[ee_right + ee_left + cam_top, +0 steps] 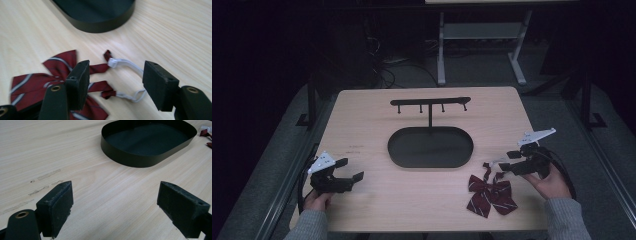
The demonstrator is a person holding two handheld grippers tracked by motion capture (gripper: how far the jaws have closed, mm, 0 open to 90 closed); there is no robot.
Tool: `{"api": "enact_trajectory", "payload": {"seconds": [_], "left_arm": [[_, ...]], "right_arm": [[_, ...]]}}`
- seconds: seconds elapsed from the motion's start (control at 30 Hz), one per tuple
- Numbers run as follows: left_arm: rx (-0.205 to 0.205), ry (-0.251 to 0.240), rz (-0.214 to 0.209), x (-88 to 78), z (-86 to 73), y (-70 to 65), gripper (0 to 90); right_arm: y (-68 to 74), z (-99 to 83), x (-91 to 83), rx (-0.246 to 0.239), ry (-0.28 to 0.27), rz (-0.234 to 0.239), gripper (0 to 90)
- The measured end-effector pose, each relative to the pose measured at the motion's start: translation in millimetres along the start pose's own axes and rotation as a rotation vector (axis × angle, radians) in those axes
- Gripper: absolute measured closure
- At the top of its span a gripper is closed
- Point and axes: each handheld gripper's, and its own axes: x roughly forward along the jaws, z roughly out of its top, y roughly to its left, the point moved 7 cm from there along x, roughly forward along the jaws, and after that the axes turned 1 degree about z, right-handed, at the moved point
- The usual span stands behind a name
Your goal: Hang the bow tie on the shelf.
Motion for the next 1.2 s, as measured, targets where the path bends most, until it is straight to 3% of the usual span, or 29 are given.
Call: {"api": "enact_trajectory", "payload": {"seconds": [0.13,0.43,0.67,1.2], "left_arm": [[0.0,0.004,0.001,-0.3,-0.1,0.2,13.0],[-0.002,0.006,-0.003,-0.1,-0.3,-0.5,13.0],[0.005,0.009,-0.006,0.2,-0.4,-1.1,13.0],[0.005,0.011,-0.006,0.1,-0.4,-1.3,13.0]], "right_arm": [[-10.2,-0.2,10.0,0.003,0.03,-0.019,41.3],[-30.6,-9.0,24.8,0.062,0.086,-0.058,51.7],[-35.7,-12.0,33.2,0.062,0.121,-0.082,62.1],[-39.3,-16.0,42.2,0.047,0.161,-0.113,75.0]]}}
